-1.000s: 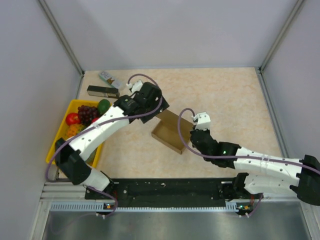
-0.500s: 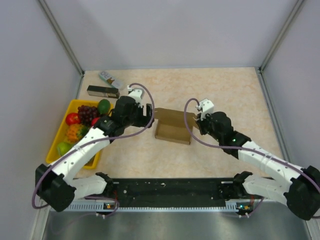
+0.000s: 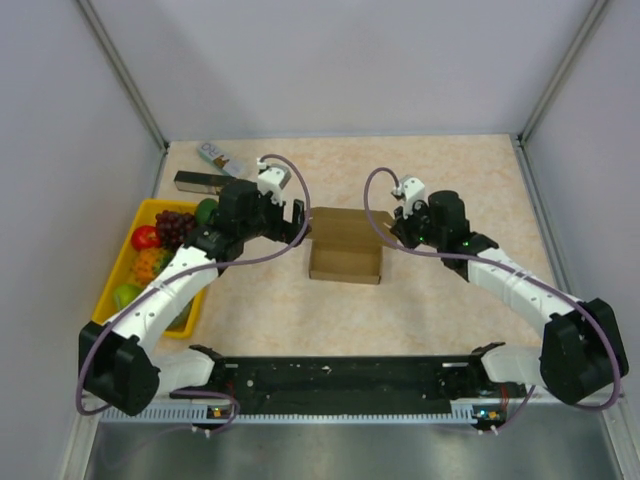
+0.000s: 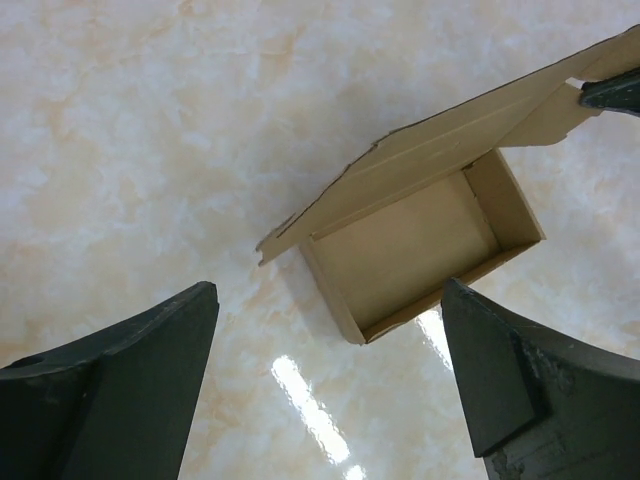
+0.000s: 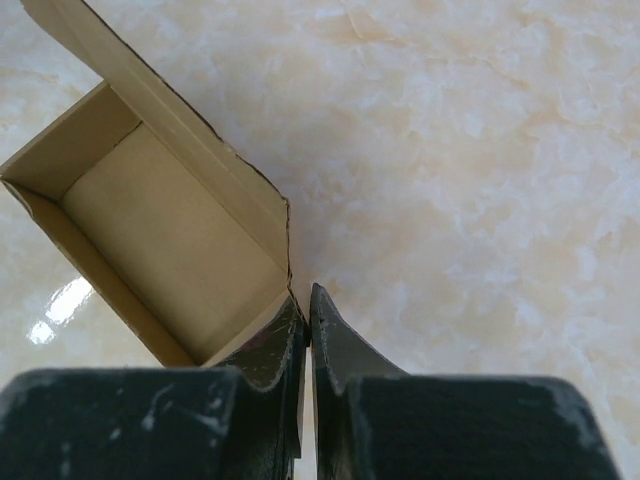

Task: Fold the paper box

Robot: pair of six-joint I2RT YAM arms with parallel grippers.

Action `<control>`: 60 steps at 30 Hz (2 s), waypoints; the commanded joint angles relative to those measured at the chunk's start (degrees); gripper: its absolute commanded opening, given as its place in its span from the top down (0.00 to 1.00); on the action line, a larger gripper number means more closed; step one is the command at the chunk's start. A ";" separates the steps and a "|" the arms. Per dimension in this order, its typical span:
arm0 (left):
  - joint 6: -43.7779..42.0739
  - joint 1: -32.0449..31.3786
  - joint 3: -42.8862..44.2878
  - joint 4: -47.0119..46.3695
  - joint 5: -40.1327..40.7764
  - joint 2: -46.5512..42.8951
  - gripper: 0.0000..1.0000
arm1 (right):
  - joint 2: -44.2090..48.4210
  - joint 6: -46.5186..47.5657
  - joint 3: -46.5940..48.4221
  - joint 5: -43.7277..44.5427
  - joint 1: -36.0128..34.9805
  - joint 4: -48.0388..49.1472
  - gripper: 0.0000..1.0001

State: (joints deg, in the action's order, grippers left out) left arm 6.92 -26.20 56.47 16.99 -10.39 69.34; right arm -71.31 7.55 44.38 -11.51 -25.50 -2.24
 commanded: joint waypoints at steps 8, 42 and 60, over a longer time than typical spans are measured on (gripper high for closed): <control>-19.29 3.70 -0.31 -7.08 -12.29 7.98 0.05 | -4.10 3.96 6.51 -11.60 5.11 -1.80 1.00; -17.55 3.70 0.22 -10.84 -10.53 12.75 0.80 | 0.38 -6.94 2.20 -6.51 5.28 1.63 0.68; -15.36 3.61 1.71 -8.92 -12.02 15.03 0.72 | -0.76 -7.11 -0.70 -7.04 5.37 1.80 0.74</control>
State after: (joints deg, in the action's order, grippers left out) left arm -9.87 -22.63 55.42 7.97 -20.62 83.35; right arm -72.75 1.41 44.25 -17.12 -20.82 -2.55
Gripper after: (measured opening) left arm 0.283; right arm 0.304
